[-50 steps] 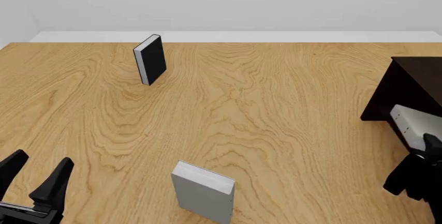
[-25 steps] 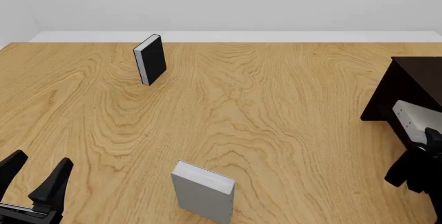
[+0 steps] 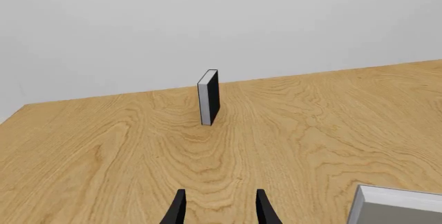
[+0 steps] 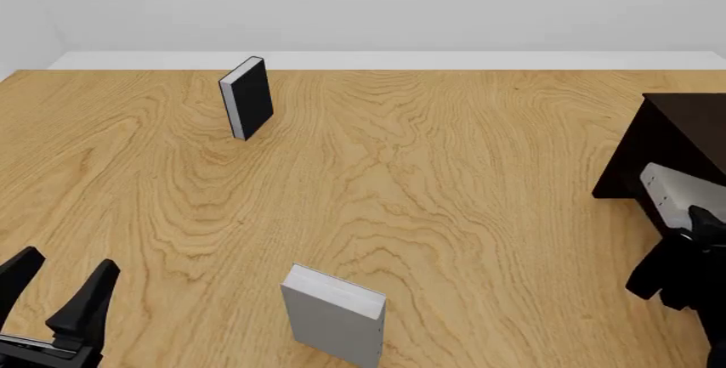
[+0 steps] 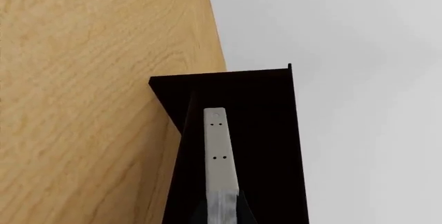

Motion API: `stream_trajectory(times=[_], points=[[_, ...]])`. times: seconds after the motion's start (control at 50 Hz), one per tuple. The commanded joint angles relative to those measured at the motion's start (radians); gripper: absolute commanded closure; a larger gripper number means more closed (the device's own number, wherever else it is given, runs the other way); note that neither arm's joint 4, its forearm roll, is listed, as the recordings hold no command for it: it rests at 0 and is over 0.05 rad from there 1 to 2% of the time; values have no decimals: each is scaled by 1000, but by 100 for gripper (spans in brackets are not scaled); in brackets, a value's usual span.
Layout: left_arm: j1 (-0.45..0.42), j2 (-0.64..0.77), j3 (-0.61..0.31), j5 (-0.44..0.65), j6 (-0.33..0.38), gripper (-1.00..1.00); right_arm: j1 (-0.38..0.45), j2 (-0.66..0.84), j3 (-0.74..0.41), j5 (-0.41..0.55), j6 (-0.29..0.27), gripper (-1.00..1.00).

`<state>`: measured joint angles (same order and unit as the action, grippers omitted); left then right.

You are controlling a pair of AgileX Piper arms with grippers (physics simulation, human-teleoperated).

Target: Pick up the book on the right and place it on the cabinet shelf.

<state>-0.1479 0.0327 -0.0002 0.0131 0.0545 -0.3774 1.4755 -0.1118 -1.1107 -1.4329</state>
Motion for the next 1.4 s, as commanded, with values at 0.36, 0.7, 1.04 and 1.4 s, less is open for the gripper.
stream_trajectory(times=[0.36,0.7,1.04,1.4], points=[[-1,4,0,-2,0,-100,18,61,-17,8,41,100],[0,-7,0,8,-1,-100,18,67,-8,10,52,-100],[1,-15,0,13,-2,-100,47,44,-15,54,73,-100],[3,-14,0,17,-3,-100,77,97,-19,25,86,-100]])
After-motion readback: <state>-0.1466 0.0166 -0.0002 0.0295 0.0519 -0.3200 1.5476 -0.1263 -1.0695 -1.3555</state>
